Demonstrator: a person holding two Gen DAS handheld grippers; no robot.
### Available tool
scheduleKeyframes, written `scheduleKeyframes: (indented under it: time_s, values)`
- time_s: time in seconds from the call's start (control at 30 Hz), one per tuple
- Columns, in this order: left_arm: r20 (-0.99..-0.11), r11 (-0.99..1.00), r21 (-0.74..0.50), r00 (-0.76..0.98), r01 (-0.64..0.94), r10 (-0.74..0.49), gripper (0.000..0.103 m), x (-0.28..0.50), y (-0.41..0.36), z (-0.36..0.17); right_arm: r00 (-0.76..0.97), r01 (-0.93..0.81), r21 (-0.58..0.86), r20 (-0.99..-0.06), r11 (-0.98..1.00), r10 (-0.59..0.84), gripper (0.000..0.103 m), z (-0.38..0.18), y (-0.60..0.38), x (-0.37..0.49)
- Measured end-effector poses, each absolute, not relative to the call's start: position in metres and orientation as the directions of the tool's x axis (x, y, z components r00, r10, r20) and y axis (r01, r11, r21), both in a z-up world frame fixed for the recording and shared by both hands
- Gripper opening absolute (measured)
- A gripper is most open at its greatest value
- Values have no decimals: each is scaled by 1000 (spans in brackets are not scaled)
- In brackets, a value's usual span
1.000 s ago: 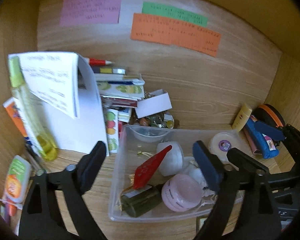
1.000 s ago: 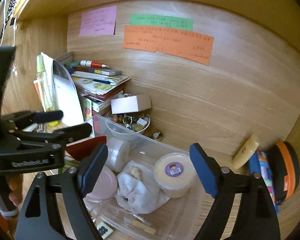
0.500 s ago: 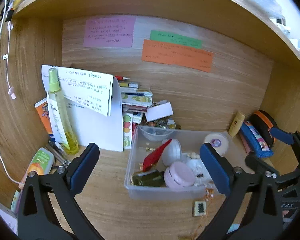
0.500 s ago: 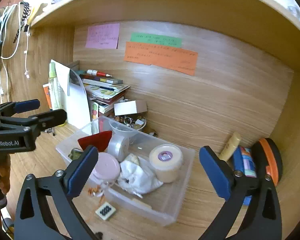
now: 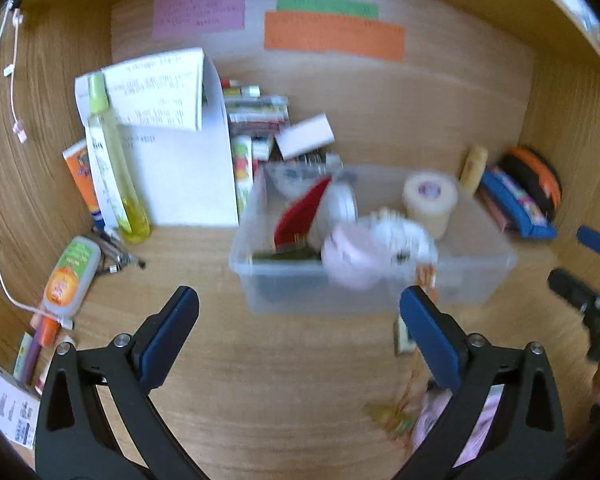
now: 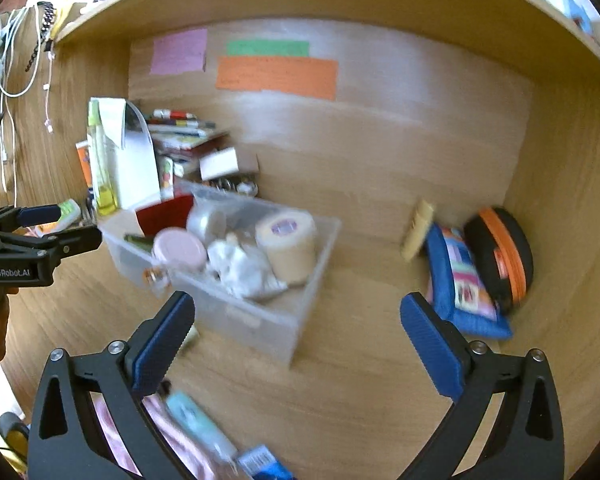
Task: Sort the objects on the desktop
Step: 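Grasp the green gourd charm with the left gripper while the right grasps the blue Max card box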
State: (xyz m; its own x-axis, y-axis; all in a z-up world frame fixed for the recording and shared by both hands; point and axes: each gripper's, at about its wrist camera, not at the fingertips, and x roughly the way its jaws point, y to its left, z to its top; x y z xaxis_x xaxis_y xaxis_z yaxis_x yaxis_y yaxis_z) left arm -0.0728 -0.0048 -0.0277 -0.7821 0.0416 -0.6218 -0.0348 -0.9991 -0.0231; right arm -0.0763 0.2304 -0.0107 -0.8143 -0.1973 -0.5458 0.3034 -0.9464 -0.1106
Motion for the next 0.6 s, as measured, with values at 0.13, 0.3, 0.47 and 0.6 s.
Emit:
scheduleKeyframes:
  time_s: [0.13,0.3,0.47,0.6]
  values:
    - [-679,-999,-18,-732,-49,48,102,-65,-4,-52,-789,276,-70,-585,-959,-185,102,-29,249,-69]
    - [-731,-995,-50,-676,-81,92,102,-49,-9,-72,-756,239,-40,-634,-970,-161,102,-50,270,-57]
    - [-742,-988,-54,-657,-144,136,102,-32,-5,-78,-735,224,-35,-662,-974,-145,102,-61,283,-44]
    - [-774,-983,-39,-616,-181,144,102,-28,2,-89,-713,237,-29,-684,-971,-153,102,-66,288,-37]
